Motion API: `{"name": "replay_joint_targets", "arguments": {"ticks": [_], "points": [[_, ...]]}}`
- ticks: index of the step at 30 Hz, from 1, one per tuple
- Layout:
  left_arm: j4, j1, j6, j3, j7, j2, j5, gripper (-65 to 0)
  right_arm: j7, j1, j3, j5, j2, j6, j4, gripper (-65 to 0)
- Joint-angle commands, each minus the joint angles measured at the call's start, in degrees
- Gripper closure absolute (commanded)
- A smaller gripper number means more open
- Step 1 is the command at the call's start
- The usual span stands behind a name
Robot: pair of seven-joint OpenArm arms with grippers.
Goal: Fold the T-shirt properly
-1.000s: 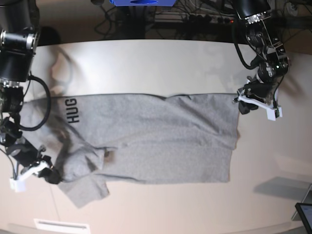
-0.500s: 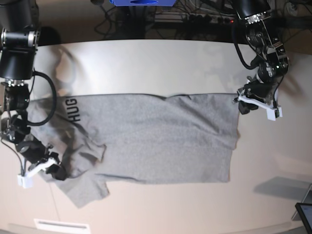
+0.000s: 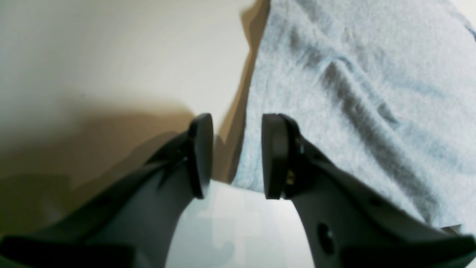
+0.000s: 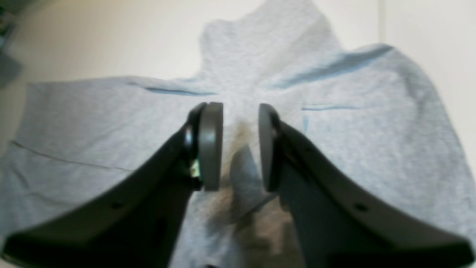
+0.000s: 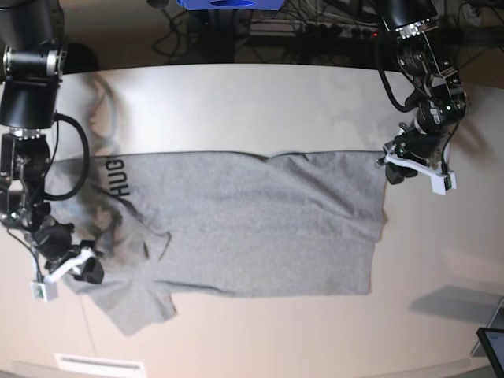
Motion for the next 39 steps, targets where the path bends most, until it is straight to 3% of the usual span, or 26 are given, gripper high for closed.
{"name": "replay_joint_targets", "arguments": {"ticks": [1,6,14,18,23,27,31,35,39], "points": [[0.85,-0.58,-0.38,-0.19,-1.03,-0.64,-0.47,-21.5,3.18,1.46,0.26,-1.15,0.72,0.32,1.93,-21.8],[1.02,-0.67,-0.38,0.34,-1.03,-0.64,-0.39,-21.7,7.75,-1.71,0.61,-15.21,0.72,0.23,7.02,-23.1],[4.98,-1.37,-0.47,0.51,-1.29,-0.46,-0.39,-22.0,9.77,-12.52,0.70,-24.45,0.37,0.06,17.57,-23.1],[5.42,-2.07,-0.47,2.97,-7.62,-1.60,0.41,-22.5,9.77,-16.92,0.35,-30.25,-0.16,0.06,23.20,-23.4],[5.16,-2.42,-0.47,13.08,-13.86,-2.13,13.15,-22.5,9.42,-19.38,0.44,-39.39,-1.92,0.06,25.05,-23.6],[0.06,-2.60,-0.47,14.84,-16.32,1.21,19.31,-22.5,9.07,-19.73,0.70,-39.74,-3.15,0.06,24.69,-23.6],[-5.22,-3.83,-0.47,15.19,-18.17,1.65,17.81,-22.5,5.03,-19.29,0.79,-39.74,-3.15,0.15,22.67,-23.6],[-5.57,-3.83,-0.47,15.37,-18.26,1.65,17.55,-22.5,4.50,-18.94,0.79,-39.65,-3.24,0.15,19.42,-24.1],[-5.57,-3.83,-0.47,15.19,-18.26,1.65,17.55,-22.5,4.41,-18.94,0.88,-39.48,-3.32,0.23,16.17,-31.2]]}}
